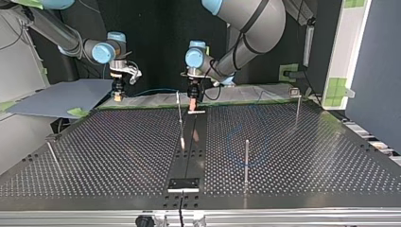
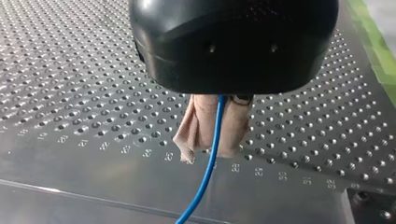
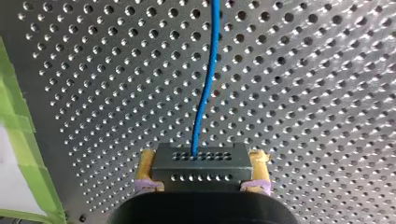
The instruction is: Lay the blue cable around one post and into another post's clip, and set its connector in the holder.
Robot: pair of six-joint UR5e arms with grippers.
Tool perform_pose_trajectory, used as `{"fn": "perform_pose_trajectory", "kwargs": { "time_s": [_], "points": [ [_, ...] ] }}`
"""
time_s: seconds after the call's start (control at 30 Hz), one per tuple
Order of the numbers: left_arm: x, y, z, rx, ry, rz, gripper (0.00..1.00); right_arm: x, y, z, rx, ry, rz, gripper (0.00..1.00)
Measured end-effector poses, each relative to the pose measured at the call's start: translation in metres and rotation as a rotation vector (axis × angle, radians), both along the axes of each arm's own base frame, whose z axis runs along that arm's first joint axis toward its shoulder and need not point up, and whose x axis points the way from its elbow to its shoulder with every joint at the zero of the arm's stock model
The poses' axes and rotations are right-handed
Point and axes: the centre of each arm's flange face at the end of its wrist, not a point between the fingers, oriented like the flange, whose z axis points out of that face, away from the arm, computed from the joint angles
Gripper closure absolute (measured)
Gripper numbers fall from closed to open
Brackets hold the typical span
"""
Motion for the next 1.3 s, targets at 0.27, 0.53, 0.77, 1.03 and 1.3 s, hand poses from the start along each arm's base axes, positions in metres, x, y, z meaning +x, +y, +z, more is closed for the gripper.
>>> {"fn": "perform_pose_trajectory", "kwargs": {
  "time_s": [0.27, 0.53, 0.77, 1.03, 1.3],
  "points": [
    [0.009, 0.004, 0.003, -0.014, 0.002, 0.013, 0.95, -0.002, -0.013, -0.019, 0.045, 0.019, -0.007, 1.00],
    [0.015, 0.007, 0.005, -0.016, 0.002, 0.013, 0.97, -0.010, -0.038, -0.009, 0.037, 0.014, -0.025, 1.00],
    [0.017, 0.008, 0.006, -0.019, 0.003, 0.015, 0.97, -0.019, -0.053, -0.002, 0.018, 0.007, -0.031, 1.00],
    [0.017, 0.007, 0.005, -0.008, 0.025, -0.020, 0.77, -0.021, -0.052, -0.004, 0.036, 0.014, -0.026, 1.00],
    [0.016, 0.010, 0.005, 0.032, 0.067, -0.062, 0.00, -0.022, -0.050, -0.006, 0.055, 0.022, -0.025, 1.00]
  ]
}}
